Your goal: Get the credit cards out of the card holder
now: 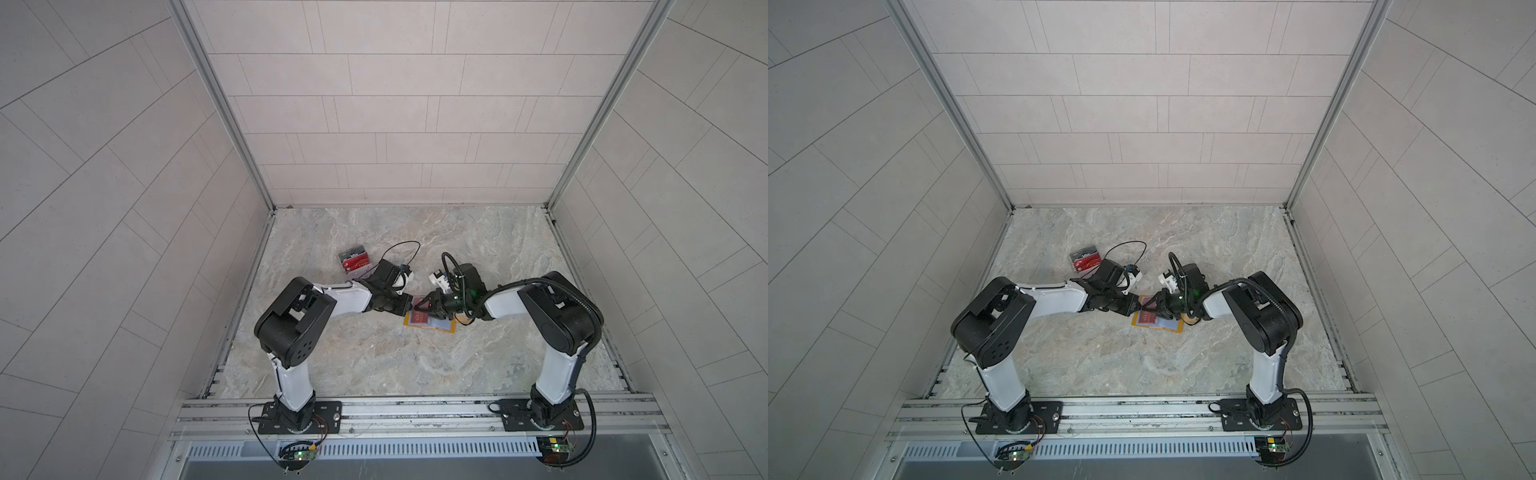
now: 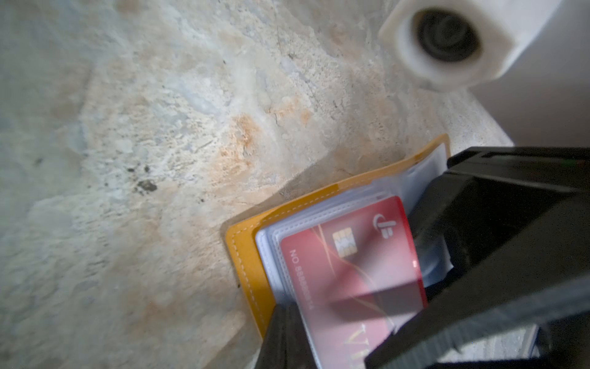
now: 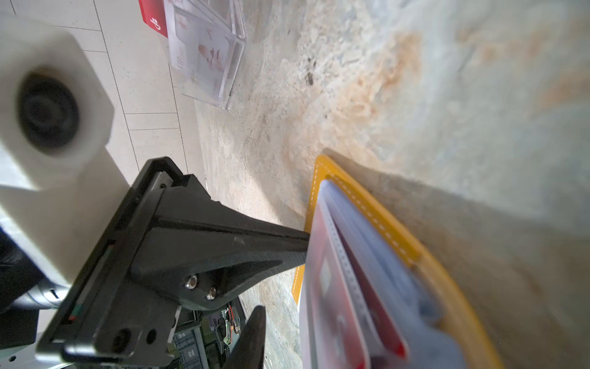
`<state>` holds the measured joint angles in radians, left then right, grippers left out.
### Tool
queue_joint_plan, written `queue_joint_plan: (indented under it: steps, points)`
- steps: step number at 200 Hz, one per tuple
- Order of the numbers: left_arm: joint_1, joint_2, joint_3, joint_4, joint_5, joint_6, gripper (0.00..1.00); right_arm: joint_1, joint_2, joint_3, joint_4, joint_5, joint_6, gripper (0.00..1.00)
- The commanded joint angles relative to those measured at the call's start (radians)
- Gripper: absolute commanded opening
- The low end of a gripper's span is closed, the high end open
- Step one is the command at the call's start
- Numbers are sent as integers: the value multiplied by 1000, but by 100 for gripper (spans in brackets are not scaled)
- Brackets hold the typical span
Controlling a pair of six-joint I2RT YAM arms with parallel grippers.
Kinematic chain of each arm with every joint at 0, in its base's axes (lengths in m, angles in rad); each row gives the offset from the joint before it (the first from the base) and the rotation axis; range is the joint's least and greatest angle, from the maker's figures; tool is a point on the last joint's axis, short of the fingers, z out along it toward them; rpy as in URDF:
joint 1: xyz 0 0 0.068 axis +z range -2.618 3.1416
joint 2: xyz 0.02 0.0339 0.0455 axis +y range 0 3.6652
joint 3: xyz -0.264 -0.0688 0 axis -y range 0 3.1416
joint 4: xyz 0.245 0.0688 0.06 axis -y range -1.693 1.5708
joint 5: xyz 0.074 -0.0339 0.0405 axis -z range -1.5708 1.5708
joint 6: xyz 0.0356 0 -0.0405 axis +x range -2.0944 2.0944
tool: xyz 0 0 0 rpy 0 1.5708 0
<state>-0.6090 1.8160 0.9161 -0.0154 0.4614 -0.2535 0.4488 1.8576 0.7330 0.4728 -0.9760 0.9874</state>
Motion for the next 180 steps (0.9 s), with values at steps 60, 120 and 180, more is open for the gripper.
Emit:
queue_joint_plan:
  steps: [60,120,180]
  points:
    - [-18,65,-42,-110,-44,13,3,4,-59,-59,153,-20,27,28]
    - [-17,65,-39,-115,-49,13,3,-36,-109,-121,282,-38,85,28]
    - [-17,66,-33,-120,-50,14,3,-64,-102,-182,441,-55,171,26]
